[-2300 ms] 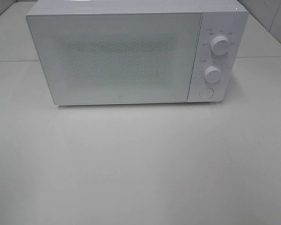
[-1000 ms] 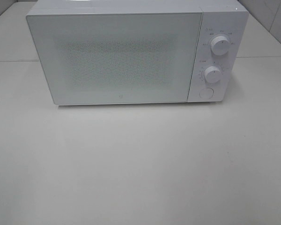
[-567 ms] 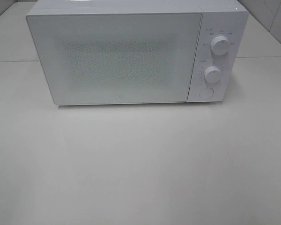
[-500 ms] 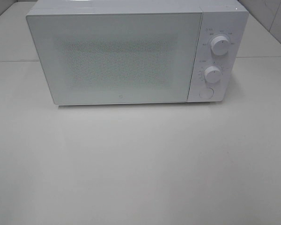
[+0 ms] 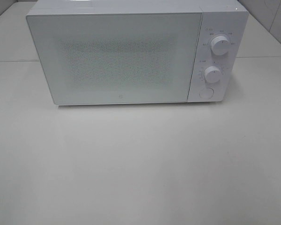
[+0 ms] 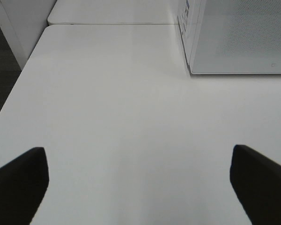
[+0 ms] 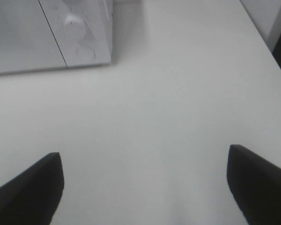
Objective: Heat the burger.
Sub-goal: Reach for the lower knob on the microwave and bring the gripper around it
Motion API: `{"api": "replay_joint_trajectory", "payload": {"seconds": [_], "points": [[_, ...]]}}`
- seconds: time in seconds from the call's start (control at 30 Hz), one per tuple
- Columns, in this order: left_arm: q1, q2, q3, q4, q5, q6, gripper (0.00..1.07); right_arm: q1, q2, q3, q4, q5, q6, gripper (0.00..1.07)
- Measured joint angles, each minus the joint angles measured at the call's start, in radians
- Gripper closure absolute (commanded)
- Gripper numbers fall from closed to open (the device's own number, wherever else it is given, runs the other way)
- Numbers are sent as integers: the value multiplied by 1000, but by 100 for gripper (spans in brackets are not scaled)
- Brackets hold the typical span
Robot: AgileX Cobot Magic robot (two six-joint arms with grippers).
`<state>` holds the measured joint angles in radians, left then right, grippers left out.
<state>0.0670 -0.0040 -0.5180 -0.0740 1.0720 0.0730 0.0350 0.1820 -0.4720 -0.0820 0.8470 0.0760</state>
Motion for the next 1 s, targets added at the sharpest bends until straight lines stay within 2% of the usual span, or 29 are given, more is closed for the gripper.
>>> {"api": "replay_joint_trajectory", "payload": {"seconds": [0.03,0.07,0.13,0.2,0.23,0.27,0.33,0.37,0.43,0.47,0.5,0.57,0.6,0.67,0.7,0.73,0.8,0.83,1.0], "points": [[0,0,0,0,0,0,6,0,55,0,18,-113,0,17],[0,0,0,0,0,0,6,0,55,0,18,-113,0,17],[0,0,0,0,0,0,6,0,151,0,35,-288,-2,17],[0,0,0,0,0,0,6,0,187,3,38,-355,-4,17],[0,0,0,0,0,0,6,0,250,18,39,-504,-8,17],[0,0,0,0,0,0,6,0,250,18,39,-504,-8,17],[0,0,0,0,0,0,6,0,362,70,40,-713,-26,17],[0,0,0,0,0,0,6,0,362,70,40,-713,-26,17],[0,0,0,0,0,0,6,0,461,127,41,-908,-24,17],[0,0,0,0,0,0,6,0,461,127,41,-908,-24,17],[0,0,0,0,0,0,6,0,521,161,40,-1048,-13,17],[0,0,0,0,0,0,6,0,554,178,39,-1105,-10,17],[0,0,0,0,0,0,6,0,623,208,34,-1251,-7,17],[0,0,0,0,0,0,6,0,652,218,31,-1308,-7,17],[0,0,0,0,0,0,6,0,722,233,24,-1438,-6,17],[0,0,0,0,0,0,6,0,722,233,24,-1438,-6,17],[0,0,0,0,0,0,6,0,845,241,17,-1587,-6,17],[0,0,0,0,0,0,6,0,845,241,17,-1587,-6,17],[0,0,0,0,0,0,6,0,1068,240,-9,-1846,-6,17]]}}
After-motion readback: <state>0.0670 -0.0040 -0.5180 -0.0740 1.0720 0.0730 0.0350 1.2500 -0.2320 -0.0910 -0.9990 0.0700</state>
